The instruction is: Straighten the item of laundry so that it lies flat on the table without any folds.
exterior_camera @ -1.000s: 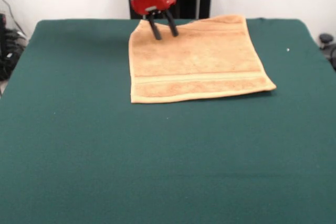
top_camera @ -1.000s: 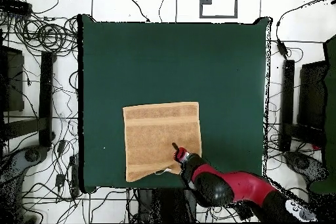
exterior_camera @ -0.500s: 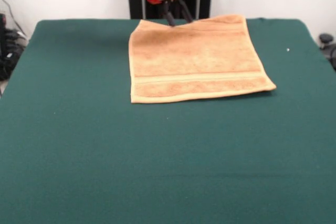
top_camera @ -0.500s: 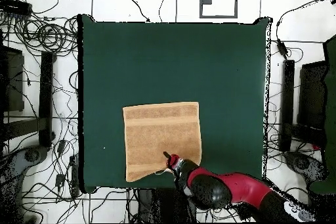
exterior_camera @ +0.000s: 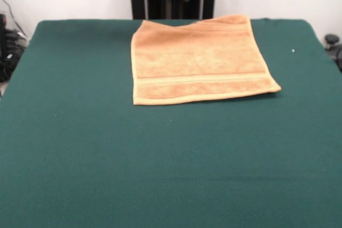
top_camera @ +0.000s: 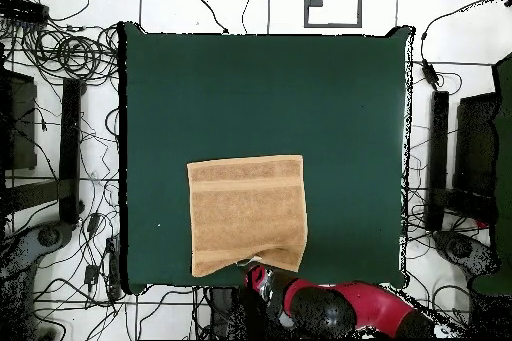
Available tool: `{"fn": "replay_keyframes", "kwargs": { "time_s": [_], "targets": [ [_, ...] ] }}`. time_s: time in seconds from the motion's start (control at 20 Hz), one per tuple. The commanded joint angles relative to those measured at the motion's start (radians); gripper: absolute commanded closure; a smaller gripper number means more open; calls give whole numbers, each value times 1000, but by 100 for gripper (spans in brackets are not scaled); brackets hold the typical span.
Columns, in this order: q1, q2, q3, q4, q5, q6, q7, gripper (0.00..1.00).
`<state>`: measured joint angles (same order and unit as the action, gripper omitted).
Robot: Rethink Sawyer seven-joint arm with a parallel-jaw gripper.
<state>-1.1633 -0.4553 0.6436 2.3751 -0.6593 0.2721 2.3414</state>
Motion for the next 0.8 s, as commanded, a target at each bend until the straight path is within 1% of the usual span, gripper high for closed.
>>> {"fn": "replay_keyframes", "kwargs": {
  "time_s": [0.05, 0.2, 0.25, 0.3, 0.35, 0.4, 0.45, 0.5, 0.55, 0.6, 0.65, 0.7, 0.8],
  "targets": [
    [9, 98, 54, -35, -49, 111, -151, 0],
    [156, -19, -50, -129, -199, -32, -50, 0],
    [200, -51, -80, -151, -236, -65, -20, 0],
    [271, -89, -143, -181, -294, -123, 31, 0],
    [312, -106, -180, -201, -326, -154, 57, 0],
    [400, -136, -265, -236, -382, -222, 105, 0],
    [436, -141, -302, -255, -398, -250, 117, 0],
    [508, -139, -381, -290, -431, -322, 127, 0],
    [542, -122, -424, -311, -430, -365, 121, 0],
    [638, -83, -553, -359, -405, -492, 91, 0],
    [671, -56, -607, -380, -376, -548, 61, 0],
    [714, -12, -681, -399, -318, -635, 9, 0],
    [742, 25, -737, -407, -260, -703, -46, 0]
  ]
}}
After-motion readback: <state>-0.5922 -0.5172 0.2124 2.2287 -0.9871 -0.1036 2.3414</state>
